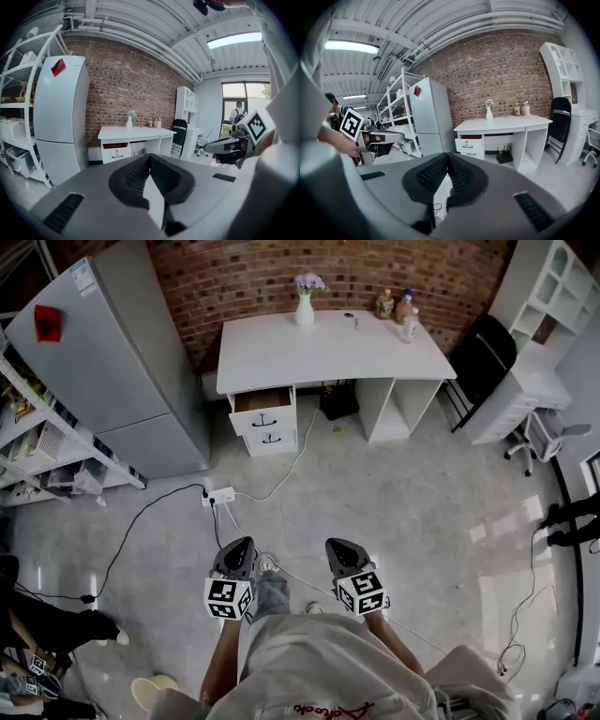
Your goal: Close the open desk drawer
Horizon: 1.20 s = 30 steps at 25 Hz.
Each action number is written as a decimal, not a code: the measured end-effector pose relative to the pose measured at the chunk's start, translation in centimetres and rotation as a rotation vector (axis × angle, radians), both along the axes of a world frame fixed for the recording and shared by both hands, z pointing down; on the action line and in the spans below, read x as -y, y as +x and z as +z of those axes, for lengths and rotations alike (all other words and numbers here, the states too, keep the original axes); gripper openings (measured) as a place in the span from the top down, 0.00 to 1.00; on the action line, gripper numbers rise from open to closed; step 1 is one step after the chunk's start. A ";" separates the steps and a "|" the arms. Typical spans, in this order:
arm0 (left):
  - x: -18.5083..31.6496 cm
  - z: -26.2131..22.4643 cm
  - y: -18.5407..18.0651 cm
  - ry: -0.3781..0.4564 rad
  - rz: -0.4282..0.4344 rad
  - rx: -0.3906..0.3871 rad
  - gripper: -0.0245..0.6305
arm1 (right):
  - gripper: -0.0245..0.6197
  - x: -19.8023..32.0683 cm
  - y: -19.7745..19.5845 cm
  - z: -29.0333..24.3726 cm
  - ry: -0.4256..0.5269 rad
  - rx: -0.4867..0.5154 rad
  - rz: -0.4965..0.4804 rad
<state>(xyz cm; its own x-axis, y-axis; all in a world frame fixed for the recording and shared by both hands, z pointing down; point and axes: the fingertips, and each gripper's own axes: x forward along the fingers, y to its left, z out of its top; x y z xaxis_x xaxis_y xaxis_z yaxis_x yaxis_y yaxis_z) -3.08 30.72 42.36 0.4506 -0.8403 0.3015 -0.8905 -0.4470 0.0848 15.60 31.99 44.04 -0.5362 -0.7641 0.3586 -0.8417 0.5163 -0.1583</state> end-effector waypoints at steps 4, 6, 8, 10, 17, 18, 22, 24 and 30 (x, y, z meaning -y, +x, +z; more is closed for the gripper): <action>3.7 0.2 -1.9 -0.007 0.011 -0.008 0.94 | 0.94 3.9 -2.3 -0.2 0.003 -0.008 -0.002; 5.6 0.1 -3.0 -0.010 0.014 -0.012 0.94 | 0.94 5.9 -3.6 -0.6 0.010 -0.010 -0.003; 7.6 -0.3 -4.0 -0.007 0.023 -0.011 0.94 | 0.94 7.8 -4.6 -1.1 0.014 -0.016 -0.003; 9.1 -0.7 -4.8 -0.005 0.036 -0.009 0.94 | 0.94 9.3 -5.6 -1.4 0.009 -0.021 0.000; 13.9 -1.1 -8.8 -0.013 0.053 -0.021 0.94 | 0.94 13.7 -9.9 -2.1 0.001 -0.037 0.005; 14.5 -1.1 -9.4 -0.014 0.054 -0.025 0.94 | 0.94 14.2 -10.4 -2.2 -0.001 -0.040 0.006; 16.9 -1.1 -11.4 -0.015 0.054 -0.039 0.94 | 0.94 16.6 -12.6 -2.2 0.000 -0.054 0.003; 17.9 -0.9 -12.4 -0.019 0.059 -0.043 0.94 | 0.94 17.9 -13.7 -2.3 0.004 -0.057 0.006; 20.8 -0.3 -14.5 -0.029 0.077 -0.057 0.94 | 0.94 20.8 -16.2 -2.5 0.010 -0.067 0.020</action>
<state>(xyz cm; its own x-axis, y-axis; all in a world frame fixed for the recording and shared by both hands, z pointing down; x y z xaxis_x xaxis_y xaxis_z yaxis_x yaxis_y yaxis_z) -17.61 9.87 42.03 0.5307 -0.7938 0.2970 -0.8469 -0.5108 0.1478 -0.64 11.17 41.58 -0.4956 -0.7784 0.3855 -0.8606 0.5001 -0.0967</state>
